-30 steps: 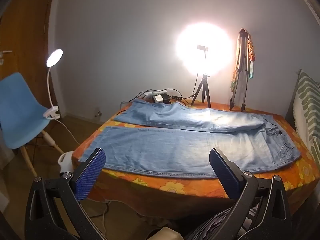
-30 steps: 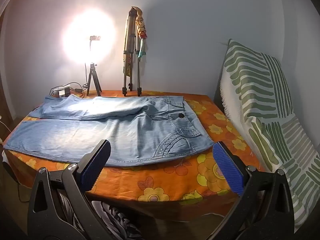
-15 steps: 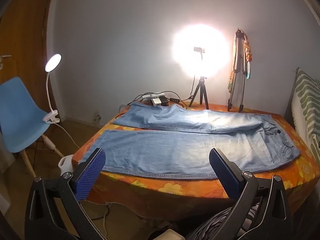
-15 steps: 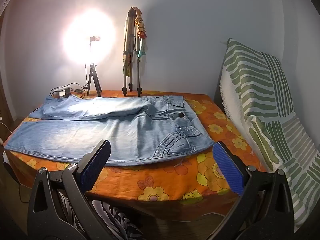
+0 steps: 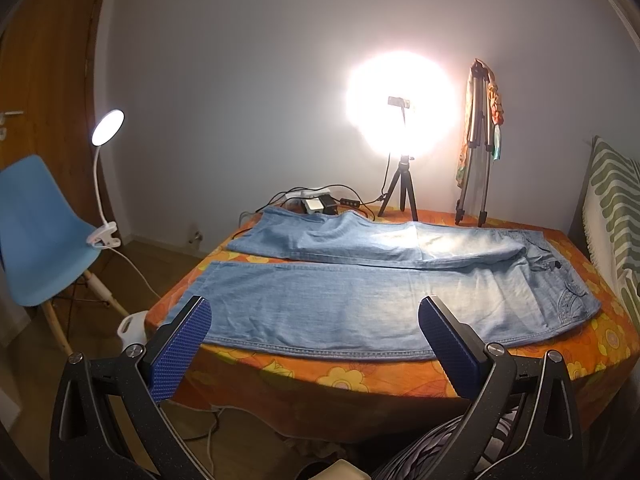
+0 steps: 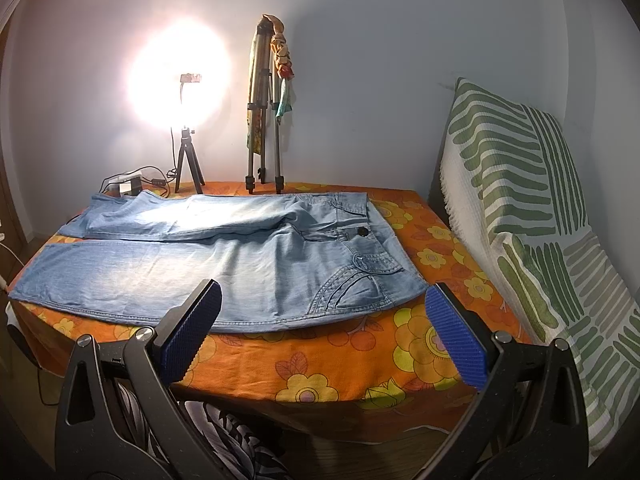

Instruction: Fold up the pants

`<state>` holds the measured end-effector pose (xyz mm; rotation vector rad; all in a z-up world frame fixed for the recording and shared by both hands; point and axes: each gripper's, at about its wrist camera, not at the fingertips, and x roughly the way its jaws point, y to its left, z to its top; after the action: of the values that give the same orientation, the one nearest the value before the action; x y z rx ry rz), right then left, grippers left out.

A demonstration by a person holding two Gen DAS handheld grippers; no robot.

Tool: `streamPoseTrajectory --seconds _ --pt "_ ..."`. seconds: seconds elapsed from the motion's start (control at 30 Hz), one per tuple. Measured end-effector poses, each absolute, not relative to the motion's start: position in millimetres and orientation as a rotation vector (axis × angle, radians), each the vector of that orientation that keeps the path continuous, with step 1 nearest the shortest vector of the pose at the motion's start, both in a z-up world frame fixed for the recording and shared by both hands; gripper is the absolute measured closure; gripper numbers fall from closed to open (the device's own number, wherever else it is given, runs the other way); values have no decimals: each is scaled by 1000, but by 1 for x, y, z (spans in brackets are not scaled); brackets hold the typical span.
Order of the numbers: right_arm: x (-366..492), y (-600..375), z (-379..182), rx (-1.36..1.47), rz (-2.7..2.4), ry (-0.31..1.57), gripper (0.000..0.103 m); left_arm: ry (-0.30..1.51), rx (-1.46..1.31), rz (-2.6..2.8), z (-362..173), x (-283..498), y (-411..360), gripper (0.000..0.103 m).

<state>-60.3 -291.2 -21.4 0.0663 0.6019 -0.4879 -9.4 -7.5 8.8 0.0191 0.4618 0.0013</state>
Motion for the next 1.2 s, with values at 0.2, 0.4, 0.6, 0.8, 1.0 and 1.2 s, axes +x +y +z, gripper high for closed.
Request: streamPoseTrajectory --seconds 0.2,0.4,0.6,0.8,1.0,1.2 --pt "-61 -291 -21 66 -487 601 0 458 18 1 10 -10 -7 0" --pt "-61 -291 -20 67 -487 601 0 457 17 1 10 -10 -6 0" --pt "-61 -291 -20 68 -486 599 0 454 17 2 10 -11 -7 0" --pt "-62 -290 -18 67 -487 599 0 452 19 0 11 -11 -7 0" --pt "-62 -290 -18 66 -487 597 0 450 18 0 11 -11 -7 0" --pt "-63 -291 -17 69 -487 596 0 450 19 -1 11 -12 -6 0"
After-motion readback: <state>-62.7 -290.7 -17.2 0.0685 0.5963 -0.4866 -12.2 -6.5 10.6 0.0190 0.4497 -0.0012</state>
